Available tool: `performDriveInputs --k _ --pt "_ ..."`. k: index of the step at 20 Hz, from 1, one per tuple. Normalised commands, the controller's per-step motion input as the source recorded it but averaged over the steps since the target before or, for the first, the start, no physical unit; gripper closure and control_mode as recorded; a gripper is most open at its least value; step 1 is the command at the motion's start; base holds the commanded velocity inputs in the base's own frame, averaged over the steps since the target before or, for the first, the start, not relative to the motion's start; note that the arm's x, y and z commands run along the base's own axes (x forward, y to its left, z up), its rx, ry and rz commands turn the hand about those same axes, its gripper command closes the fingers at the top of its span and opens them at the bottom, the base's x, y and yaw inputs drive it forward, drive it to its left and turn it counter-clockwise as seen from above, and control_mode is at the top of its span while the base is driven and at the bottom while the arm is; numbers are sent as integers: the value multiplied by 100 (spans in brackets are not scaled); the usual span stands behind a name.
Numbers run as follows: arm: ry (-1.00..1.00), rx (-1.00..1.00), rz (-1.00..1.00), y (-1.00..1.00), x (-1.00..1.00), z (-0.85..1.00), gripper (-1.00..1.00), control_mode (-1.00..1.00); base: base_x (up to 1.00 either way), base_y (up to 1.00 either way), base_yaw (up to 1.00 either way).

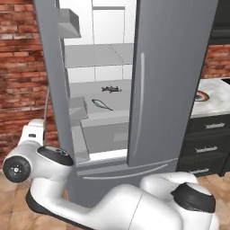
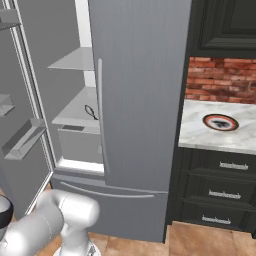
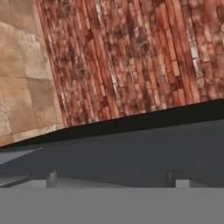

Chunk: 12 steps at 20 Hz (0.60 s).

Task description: Place the fish on the counter behind the older fish on the same shelf of the fridge to maintain FIFO order. Close the fridge door when finished.

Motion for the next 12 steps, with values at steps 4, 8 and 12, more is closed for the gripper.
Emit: performDriveInputs --k 4,8,12 --pt "7 5 -3 -38 33 -25 -100 -100 0 0 0" --pt "3 14 0 -84 26 -22 -100 -100 0 0 0" --pt "0 18 0 -100 19 -12 -100 -100 0 0 0"
